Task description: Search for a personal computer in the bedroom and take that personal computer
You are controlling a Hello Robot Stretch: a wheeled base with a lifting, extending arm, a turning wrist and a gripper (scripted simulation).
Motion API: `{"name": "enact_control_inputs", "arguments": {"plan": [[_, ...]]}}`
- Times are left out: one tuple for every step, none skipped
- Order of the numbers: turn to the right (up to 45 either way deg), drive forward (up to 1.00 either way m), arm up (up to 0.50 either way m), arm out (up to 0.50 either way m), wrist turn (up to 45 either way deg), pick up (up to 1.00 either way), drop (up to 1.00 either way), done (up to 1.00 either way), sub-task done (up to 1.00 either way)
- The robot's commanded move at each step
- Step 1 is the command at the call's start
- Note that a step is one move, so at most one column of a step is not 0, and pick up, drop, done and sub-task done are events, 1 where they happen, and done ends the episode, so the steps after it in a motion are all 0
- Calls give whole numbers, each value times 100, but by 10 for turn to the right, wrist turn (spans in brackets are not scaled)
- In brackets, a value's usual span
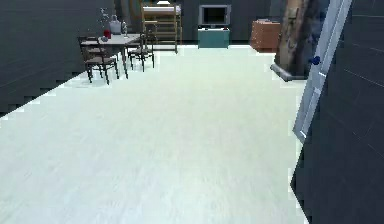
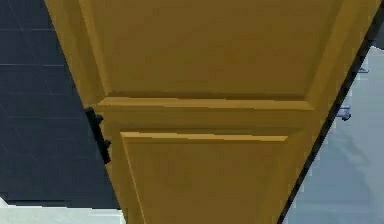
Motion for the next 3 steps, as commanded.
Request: {"name": "enact_control_inputs", "arguments": {"plan": [[0, 65, 0, 0, 0, 0, 0, 0, 0], [450, 0, 0, 0, 0, 0, 0, 0, 0], [180, 0, 0, 0, 0, 0, 0, 0, 0]]}}
